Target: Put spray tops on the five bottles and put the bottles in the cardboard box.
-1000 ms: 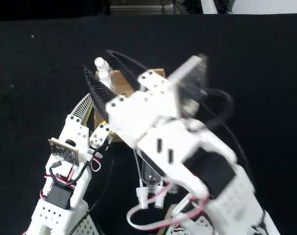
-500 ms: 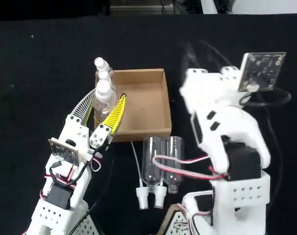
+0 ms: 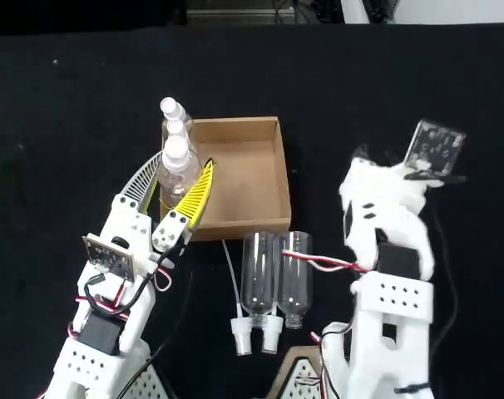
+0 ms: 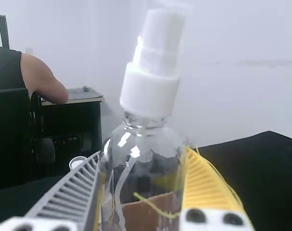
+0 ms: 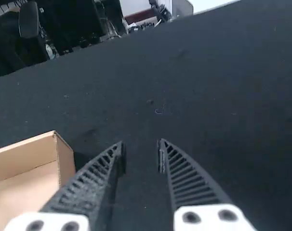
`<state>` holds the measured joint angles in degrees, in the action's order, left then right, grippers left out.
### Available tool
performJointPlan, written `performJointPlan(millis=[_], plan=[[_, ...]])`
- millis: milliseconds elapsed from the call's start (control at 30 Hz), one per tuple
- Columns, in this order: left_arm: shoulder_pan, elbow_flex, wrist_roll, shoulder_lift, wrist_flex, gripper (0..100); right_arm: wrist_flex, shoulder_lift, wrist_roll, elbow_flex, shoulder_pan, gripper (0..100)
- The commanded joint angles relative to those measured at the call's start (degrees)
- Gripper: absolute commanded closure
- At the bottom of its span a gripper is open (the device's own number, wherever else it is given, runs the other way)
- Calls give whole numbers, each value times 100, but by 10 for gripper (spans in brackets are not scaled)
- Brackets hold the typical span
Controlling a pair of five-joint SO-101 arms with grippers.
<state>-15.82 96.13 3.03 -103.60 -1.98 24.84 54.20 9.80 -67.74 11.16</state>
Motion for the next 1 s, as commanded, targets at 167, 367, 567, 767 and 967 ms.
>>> performJointPlan(millis=[167,367,567,767,967], plan=[[22,119,-62,-62,0,960,-844,-207,-35,-505,141,907],[1226,119,-70,-79,79,960,-844,-207,-35,-523,141,907],[2334,101,-26,-44,1108,958,-844,-215,-44,-541,-35,907],[2888,-418,-18,-35,1178,956,-844,-215,-44,-611,-158,907],[2932,-1666,-18,1231,1204,956,-844,-215,-44,-611,-141,907]])
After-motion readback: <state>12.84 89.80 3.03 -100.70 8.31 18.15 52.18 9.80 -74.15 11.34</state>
